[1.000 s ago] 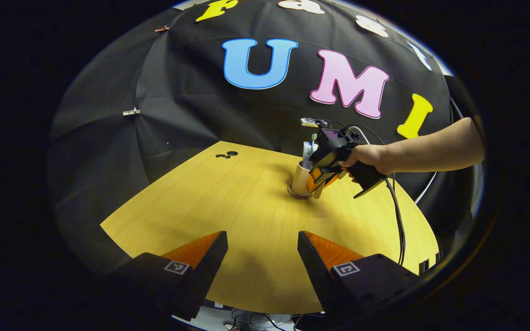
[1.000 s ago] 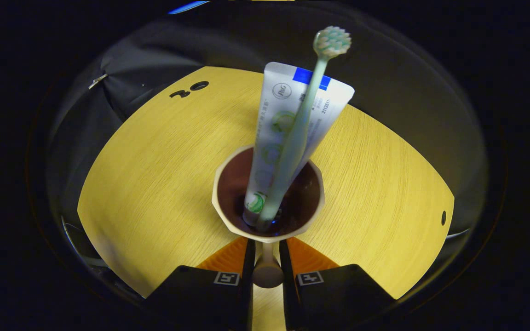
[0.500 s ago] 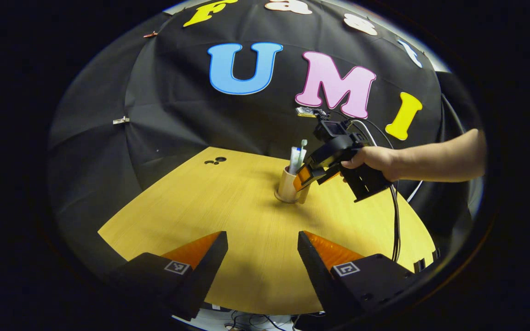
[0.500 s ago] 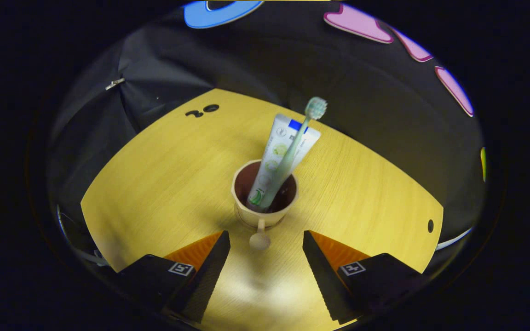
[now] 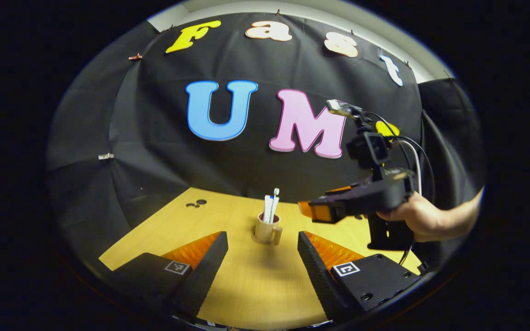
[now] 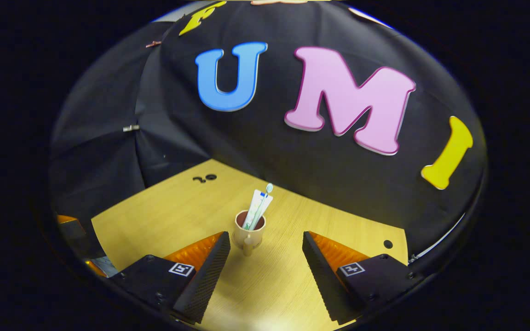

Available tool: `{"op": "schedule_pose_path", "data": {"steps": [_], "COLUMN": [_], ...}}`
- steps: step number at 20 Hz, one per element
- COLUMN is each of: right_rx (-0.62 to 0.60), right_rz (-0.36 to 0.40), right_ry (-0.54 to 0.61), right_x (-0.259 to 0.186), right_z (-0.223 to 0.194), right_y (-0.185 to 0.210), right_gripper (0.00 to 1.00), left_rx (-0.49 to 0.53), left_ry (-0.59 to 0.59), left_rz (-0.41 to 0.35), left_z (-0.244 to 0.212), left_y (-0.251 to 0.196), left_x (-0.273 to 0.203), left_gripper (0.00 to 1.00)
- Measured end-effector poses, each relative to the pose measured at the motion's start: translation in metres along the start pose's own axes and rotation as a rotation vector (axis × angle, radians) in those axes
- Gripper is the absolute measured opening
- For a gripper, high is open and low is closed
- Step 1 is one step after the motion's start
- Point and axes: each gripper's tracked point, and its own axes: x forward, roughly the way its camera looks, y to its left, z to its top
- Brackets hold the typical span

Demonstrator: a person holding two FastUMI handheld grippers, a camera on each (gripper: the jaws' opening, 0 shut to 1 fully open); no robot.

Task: Put the toothbrush and toothpaste on the desktop into the cup, then pick up the cup and place it on the coaster on the desktop.

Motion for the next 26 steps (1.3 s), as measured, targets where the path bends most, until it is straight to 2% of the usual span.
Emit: {"op": "schedule_pose_path", "data": {"steps": [6,10,12,16,20,23,26], "right_rx": [0.086,0.09,0.102,0.171,0.211,0.215,0.218], "right_rz": [-0.098,-0.19,-0.231,-0.247,-0.294,-0.302,-0.278], "right_ry": [-0.273,-0.396,-0.406,-0.371,-0.356,-0.355,-0.343], "right_x": [-0.107,-0.171,-0.19,-0.21,-0.22,-0.22,-0.22], "right_z": [0.045,0.048,0.039,0.009,-0.002,-0.006,-0.012], "right_y": [-0.008,-0.017,-0.023,-0.022,-0.043,-0.046,-0.046], "right_gripper": [0.98,0.97,0.97,0.97,0.97,0.97,0.98], "left_rx": [0.061,0.044,0.02,-0.023,-0.008,-0.008,-0.003], "left_ry": [-0.148,-0.203,-0.217,-0.261,-0.254,-0.245,-0.236], "left_rz": [0.026,-0.015,-0.026,0.014,-0.04,-0.043,-0.025], "left_z": [0.06,0.074,0.075,0.078,0.076,0.076,0.074], "left_y": [0.005,-0.009,-0.014,-0.016,-0.039,-0.043,-0.042], "left_x": [-0.018,-0.026,-0.03,-0.039,-0.034,-0.029,-0.026], "left_gripper": [0.97,0.96,0.96,0.96,0.96,0.97,0.97]}}
